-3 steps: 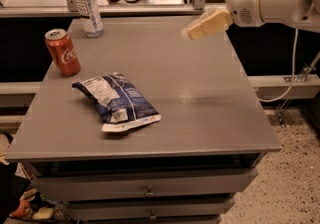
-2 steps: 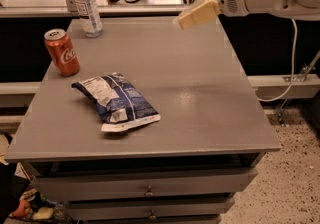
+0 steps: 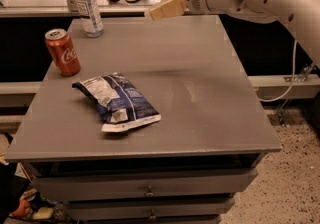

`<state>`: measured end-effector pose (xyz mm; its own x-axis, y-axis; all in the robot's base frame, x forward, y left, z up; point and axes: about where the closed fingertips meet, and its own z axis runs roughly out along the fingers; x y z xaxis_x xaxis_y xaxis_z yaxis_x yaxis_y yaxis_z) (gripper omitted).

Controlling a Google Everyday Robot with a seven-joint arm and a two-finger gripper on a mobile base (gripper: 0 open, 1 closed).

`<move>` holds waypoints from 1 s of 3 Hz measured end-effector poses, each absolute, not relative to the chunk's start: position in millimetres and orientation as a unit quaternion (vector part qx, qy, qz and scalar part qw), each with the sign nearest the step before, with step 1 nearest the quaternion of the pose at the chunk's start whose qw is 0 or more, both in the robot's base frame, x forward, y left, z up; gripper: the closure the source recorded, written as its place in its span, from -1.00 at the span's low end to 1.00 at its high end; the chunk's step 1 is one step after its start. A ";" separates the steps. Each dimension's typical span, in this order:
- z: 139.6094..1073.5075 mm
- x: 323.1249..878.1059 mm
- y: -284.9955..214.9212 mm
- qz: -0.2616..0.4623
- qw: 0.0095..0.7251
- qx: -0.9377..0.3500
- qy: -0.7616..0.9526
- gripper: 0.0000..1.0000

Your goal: Knock blue plastic bottle over

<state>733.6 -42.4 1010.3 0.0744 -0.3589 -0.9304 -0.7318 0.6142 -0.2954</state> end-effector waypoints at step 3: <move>965.7 799.9 78.1 0.256 0.612 -0.389 0.639 -1.00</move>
Offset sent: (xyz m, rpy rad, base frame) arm 0.0770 0.1194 -0.0496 0.2085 0.0483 0.0932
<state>799.9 78.1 965.7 0.0524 -0.1835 -0.9816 -0.8111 0.5656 -0.1490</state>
